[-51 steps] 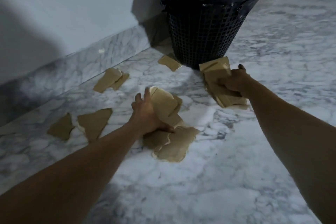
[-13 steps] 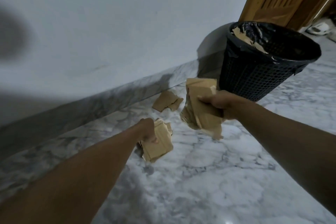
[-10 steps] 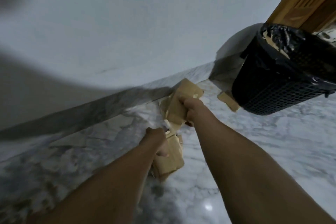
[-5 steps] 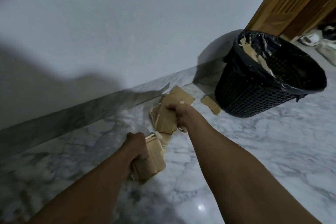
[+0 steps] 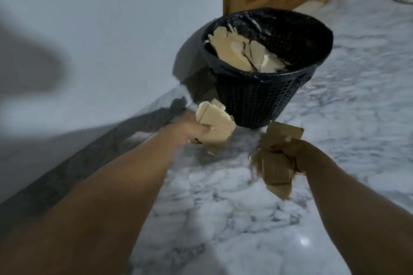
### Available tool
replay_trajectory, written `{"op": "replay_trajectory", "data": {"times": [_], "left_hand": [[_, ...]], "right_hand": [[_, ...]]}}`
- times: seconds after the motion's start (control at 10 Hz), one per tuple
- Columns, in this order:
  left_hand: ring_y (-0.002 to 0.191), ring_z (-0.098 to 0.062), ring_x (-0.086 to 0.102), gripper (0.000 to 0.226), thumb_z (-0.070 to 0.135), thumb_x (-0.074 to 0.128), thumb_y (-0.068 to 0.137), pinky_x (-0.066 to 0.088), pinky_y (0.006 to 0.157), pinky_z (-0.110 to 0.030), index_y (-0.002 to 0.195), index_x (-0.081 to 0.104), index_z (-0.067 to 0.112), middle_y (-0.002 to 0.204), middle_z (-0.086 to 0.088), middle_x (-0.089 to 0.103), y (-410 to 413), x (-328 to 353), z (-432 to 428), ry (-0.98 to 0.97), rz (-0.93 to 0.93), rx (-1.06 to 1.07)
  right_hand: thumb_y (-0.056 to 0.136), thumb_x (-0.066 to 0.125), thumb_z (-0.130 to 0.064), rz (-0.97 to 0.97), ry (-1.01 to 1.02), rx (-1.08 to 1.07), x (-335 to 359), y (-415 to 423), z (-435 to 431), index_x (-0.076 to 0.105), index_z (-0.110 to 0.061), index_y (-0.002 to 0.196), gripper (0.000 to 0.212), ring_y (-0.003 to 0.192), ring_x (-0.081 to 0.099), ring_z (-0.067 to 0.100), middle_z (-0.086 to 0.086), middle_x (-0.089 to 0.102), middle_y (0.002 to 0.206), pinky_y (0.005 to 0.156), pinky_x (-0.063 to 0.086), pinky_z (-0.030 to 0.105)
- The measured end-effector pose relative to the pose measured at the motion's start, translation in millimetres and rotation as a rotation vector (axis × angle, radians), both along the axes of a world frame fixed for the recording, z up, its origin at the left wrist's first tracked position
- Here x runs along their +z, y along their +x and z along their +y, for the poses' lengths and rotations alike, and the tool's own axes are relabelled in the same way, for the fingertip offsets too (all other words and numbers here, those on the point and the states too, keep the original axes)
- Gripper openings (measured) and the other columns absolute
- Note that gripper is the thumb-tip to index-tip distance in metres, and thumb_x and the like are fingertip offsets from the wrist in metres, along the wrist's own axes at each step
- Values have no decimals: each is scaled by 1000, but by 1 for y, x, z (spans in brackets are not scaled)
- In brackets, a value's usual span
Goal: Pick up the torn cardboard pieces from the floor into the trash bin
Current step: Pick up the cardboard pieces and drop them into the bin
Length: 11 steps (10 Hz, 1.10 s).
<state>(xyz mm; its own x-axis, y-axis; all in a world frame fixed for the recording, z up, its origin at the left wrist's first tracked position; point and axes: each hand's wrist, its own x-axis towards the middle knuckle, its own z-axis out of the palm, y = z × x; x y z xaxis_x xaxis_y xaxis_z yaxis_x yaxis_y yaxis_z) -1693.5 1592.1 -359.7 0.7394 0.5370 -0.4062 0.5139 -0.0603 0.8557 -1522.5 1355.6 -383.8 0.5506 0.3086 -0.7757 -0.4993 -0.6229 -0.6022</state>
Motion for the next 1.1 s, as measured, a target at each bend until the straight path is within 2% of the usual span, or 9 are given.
{"op": "replay_trajectory", "data": {"times": [0.1,0.2,0.4,0.5,0.6,0.7,0.8,0.9,1.1], "left_hand": [[85,-16,62,42,-10,73,79,49,59,-12,115,62,8,93,-4,66,63,-15,-15,78,17,-2],[72,-5,63,54,-16,74,73,48,55,-8,116,59,12,89,-1,64,86,-27,-9,112,39,88],[90,-27,70,69,12,94,57,57,54,-41,117,60,13,111,-12,69,103,-47,23,-102,339,155],[103,-44,65,115,31,102,23,55,58,-55,124,51,15,120,-19,64,117,-86,51,-76,469,50],[110,-39,63,89,25,95,57,57,79,-53,132,50,8,127,-18,61,120,-65,26,42,554,-16],[119,-34,58,69,23,84,75,50,96,-40,133,51,3,132,-15,58,111,-50,9,212,642,-25],[127,-36,52,75,29,85,71,46,95,-35,134,54,3,137,-17,54,91,-46,-8,287,663,-48],[128,-34,44,82,46,84,68,44,95,-33,133,50,9,139,-13,50,72,-41,-20,427,680,-66],[117,-30,58,74,35,84,68,50,96,-34,131,52,12,131,-11,58,62,-24,-81,379,476,-327]], "right_hand": [[62,92,-16,-25,-11,3,-40,33,-4,62,-1,119,66,83,69,31,19,70,99,67,61,41],[17,89,-44,-105,-109,76,-110,53,8,68,-12,101,92,85,69,30,8,70,90,77,60,46],[14,80,-52,-137,-239,59,-69,33,13,56,-19,101,96,99,62,31,8,61,102,86,56,46],[6,76,-55,-169,-229,83,-78,39,16,60,-15,108,111,100,64,30,8,65,102,88,56,46],[11,84,-50,-174,-162,-4,-77,31,3,62,-13,117,114,99,65,33,10,66,106,85,58,47],[51,95,-31,-160,-104,-105,-43,7,-11,59,-9,128,88,100,65,34,14,66,114,84,59,44],[68,90,-20,-140,-70,-204,-31,-14,-18,53,-3,136,79,103,65,34,17,64,122,78,56,37],[57,93,-17,-91,-39,-321,-28,-33,-20,62,-1,122,73,93,70,36,16,70,106,79,60,48],[66,90,-12,-166,-59,-524,15,-46,-45,60,0,108,52,90,69,38,15,67,92,77,59,57]]}}
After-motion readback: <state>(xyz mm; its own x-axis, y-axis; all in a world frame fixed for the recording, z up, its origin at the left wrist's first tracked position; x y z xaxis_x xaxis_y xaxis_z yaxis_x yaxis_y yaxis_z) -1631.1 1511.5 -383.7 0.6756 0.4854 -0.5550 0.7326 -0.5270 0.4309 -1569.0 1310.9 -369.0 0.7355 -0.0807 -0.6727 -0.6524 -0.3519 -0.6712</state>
